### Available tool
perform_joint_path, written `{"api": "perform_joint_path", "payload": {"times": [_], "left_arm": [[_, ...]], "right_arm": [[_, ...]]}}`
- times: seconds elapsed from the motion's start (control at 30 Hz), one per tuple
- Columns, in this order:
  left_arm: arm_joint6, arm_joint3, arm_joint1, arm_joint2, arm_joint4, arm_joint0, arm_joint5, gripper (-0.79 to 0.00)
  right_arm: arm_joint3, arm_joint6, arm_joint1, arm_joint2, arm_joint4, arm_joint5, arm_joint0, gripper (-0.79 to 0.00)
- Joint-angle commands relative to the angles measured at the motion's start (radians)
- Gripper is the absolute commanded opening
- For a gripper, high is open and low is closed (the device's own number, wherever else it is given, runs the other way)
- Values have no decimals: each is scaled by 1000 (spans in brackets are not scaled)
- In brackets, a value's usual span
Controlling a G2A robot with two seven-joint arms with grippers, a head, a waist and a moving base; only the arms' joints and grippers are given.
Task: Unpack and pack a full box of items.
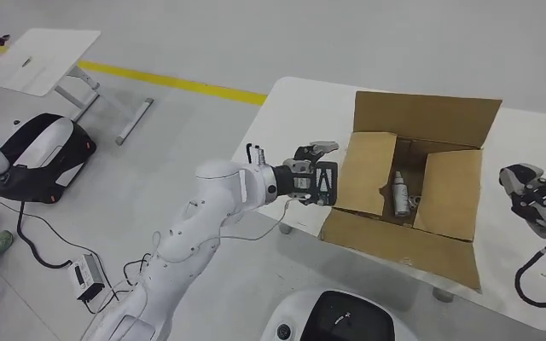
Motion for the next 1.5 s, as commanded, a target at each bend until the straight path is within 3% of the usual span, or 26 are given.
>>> {"api": "perform_joint_path", "payload": {"times": [0.0, 0.13, 0.3, 0.57, 0.7, 0.73, 0.77, 0.8, 0.87, 0.93, 0.97, 1.23, 1.27, 1.3, 1.33, 1.47], "left_arm": [[77, -28, 14, -32, 73, 57, -25, 0], [204, -16, 33, -67, 183, 137, 41, 0], [351, -7, 57, -27, 356, 187, 44, 0], [526, 46, 85, 48, 530, 182, 83, 0], [556, 72, 87, 106, 586, 148, 130, 0], [556, 78, 86, 125, 597, 139, 147, -65], [556, 85, 84, 141, 599, 129, 160, -185], [560, 88, 83, 157, 601, 117, 169, -372], [561, 99, 81, 182, 606, 95, 180, -514], [565, 115, 78, 196, 594, 74, 189, -745], [568, 127, 77, 199, 576, 66, 192, -785], [586, 212, 68, 199, 398, 21, 152, -785], [589, 218, 68, 199, 378, 17, 144, -733], [585, 225, 67, 197, 359, 12, 138, -573], [581, 230, 66, 197, 335, 9, 130, 0], [550, 239, 59, 198, 236, -13, 111, 0]], "right_arm": [[6, 0, 1, 0, -4, 2, -4, -785], [15, 0, 3, -6, -11, -2, -4, -785], [23, -1, 6, -14, -15, -2, 8, -785], [31, 6, 10, -21, -33, 14, 25, -785], [31, 5, 12, -23, -36, 23, 27, -785], [31, 4, 13, -22, -38, 27, 27, -785], [30, 3, 13, -21, -39, 31, 27, -785], [29, 4, 14, -21, -42, 36, 26, -785], [27, 4, 15, -18, -44, 42, 24, -785], [25, 3, 16, -14, -46, 46, 21, -785], [24, 2, 17, -12, -46, 47, 19, -785], [21, -1, 21, -4, -59, 60, 1, -785], [22, -3, 21, -4, -59, 63, -1, -785], [23, -3, 21, -4, -60, 66, -3, -785], [24, -5, 22, -3, -60, 67, -4, -785], [28, -6, 24, 4, -59, 71, -5, -785]]}}
